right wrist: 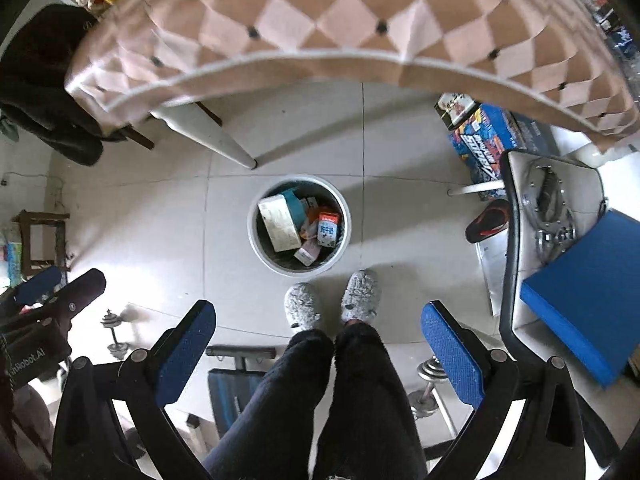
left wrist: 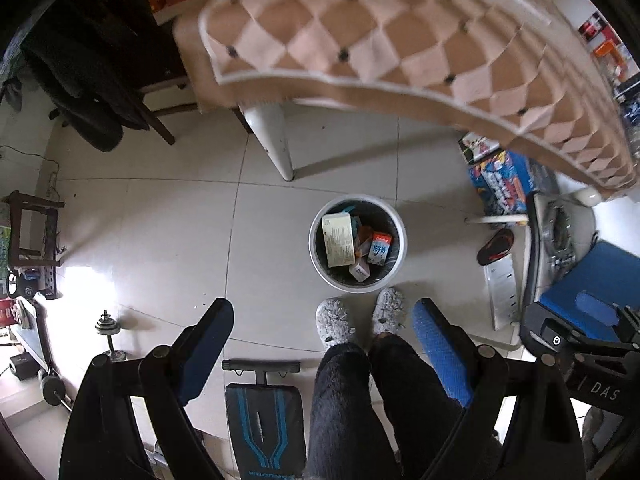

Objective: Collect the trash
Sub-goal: 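Raise both empty tools from the bin back over the table, then grasp the blue plastic bag with the left gripper while the right grasps the white leaflet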

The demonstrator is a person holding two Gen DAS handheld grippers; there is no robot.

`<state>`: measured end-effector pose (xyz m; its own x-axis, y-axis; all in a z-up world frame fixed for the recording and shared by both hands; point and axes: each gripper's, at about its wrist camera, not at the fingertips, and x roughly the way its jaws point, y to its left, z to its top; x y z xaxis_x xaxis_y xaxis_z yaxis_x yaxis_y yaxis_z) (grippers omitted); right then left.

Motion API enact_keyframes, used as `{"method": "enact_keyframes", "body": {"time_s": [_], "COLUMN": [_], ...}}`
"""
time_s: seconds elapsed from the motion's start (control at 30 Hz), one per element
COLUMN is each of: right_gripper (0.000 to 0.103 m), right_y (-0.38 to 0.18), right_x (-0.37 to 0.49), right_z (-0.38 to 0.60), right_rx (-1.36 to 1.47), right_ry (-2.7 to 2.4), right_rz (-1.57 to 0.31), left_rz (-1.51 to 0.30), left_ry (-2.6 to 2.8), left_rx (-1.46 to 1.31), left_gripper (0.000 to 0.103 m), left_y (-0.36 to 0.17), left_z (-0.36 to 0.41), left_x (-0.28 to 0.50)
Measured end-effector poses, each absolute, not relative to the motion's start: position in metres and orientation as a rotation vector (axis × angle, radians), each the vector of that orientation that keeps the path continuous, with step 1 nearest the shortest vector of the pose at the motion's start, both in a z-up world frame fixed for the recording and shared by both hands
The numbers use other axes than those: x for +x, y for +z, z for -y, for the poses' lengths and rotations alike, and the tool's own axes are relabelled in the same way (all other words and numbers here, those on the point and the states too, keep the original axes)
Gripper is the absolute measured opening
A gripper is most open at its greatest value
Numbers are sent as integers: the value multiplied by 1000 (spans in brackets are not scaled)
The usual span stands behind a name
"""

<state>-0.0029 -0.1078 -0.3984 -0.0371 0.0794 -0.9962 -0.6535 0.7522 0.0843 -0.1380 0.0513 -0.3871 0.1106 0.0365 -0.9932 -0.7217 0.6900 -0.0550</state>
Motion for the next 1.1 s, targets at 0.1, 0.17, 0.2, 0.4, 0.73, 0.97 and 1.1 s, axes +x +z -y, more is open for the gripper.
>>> {"method": "enact_keyframes", "body": {"time_s": [0.1, 0.17, 0.2, 0.4, 0.73, 0.97, 1.1], "right_gripper": [103, 103, 103, 103, 103, 103, 103], "right_y": [-364, -342, -335, -288, -293, -351, -384], "right_x": [1, 12, 17, 102, 327, 456, 489], "right_z": [104, 99, 97, 73, -13, -106, -150], "right_rx": [-440, -397, -379, -341, -680, -986, -1205], "right_ry": [639, 637, 637, 631, 690, 805, 888], "right_rz": [-1494, -1479, -1476, -1417, -1337, -1385, -1341], "left_rz": [-1333, -1312, -1299, -1225, -1222, -1309, -1333], "left_ry": [644, 658, 662, 701, 750, 780, 803], "left_rx": [-610, -591, -586, -567, -561, -673, -688], "left_gripper": [92, 92, 92, 100, 102, 102, 102], "left_y": [-356, -342, -336, -311, -332, -372, -384], "left_z": [-54, -60, -63, -90, -145, -187, -208], "left_x": [-134, -126, -121, -52, 128, 231, 270]}}
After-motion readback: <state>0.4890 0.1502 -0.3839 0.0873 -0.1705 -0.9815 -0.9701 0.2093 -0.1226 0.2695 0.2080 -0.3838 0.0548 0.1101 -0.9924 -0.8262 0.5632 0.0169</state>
